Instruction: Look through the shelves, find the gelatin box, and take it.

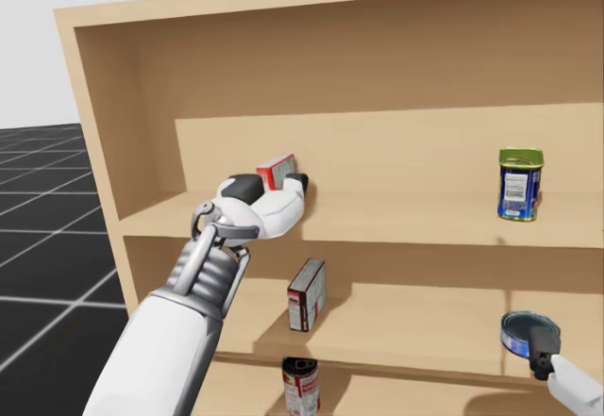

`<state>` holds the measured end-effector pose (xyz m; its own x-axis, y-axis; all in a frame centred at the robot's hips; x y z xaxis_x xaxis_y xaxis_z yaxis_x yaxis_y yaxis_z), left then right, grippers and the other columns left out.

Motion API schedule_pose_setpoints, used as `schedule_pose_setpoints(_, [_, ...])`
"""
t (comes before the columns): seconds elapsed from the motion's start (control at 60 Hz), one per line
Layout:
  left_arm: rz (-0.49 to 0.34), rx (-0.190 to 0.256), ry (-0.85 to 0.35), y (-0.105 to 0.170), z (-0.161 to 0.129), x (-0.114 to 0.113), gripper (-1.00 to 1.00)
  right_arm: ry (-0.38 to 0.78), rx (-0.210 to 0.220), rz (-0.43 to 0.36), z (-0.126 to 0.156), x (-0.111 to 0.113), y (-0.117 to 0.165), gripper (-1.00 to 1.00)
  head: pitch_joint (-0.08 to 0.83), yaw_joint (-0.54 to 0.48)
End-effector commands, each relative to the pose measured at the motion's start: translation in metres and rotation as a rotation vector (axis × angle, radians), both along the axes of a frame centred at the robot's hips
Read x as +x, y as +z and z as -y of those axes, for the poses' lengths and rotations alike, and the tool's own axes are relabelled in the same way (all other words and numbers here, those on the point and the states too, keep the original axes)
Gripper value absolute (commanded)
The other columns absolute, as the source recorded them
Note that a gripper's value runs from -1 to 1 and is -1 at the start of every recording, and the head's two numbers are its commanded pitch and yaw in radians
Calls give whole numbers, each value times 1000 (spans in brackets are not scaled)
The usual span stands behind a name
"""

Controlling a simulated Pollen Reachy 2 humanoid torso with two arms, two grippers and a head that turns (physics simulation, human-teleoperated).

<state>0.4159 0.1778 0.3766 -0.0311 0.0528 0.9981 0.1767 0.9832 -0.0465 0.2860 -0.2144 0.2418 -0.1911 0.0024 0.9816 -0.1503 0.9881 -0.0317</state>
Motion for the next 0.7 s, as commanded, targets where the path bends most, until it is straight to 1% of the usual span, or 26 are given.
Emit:
schedule_pose_setpoints(0.017, [-97,43,21,4,7,-2,1000,0,6,-2,-2,0,-1,-1000,172,222])
schedule_pose_setpoints(0.167, [-34,51,13,20,8,-19,1000,-2,7,0,-2,-1,-1,-1000,171,220])
schedule_pose_setpoints(0.233, [-7,61,13,27,9,-28,1000,-2,8,0,-2,-1,0,-1000,169,220])
schedule_pose_setpoints(0.35, [54,76,7,42,11,-51,1000,-2,6,2,-2,-1,0,-1000,168,221])
schedule_pose_setpoints(0.433, [74,79,1,48,11,-70,1000,-3,9,4,-2,-1,0,-1000,171,220])
schedule_pose_setpoints(0.5, [78,90,-4,47,9,-86,1000,-7,10,9,-2,-2,1,-1000,173,221])
schedule_pose_setpoints(0.55, [78,94,-10,43,8,-96,1000,6,25,27,-2,-3,1,-1000,173,220])
schedule_pose_setpoints(0.567, [78,100,-11,41,7,-101,1000,-29,17,21,-2,-3,2,-1000,173,220])
schedule_pose_setpoints(0.6, [80,101,-13,38,5,-107,1000,-23,19,20,-2,-3,3,-1000,173,219])
schedule_pose_setpoints(0.617, [83,103,-15,34,3,-116,1000,-3,34,16,0,-4,4,-1000,173,219])
schedule_pose_setpoints(0.65, [85,107,-19,30,2,-122,1000,11,47,7,0,-5,4,-1000,174,218])
schedule_pose_setpoints(0.667, [87,115,-21,25,0,-132,1000,30,58,-5,2,-5,5,-1000,176,217])
schedule_pose_setpoints(0.7, [92,120,-19,21,-1,-139,1000,42,62,-11,3,-6,5,-1000,177,215])
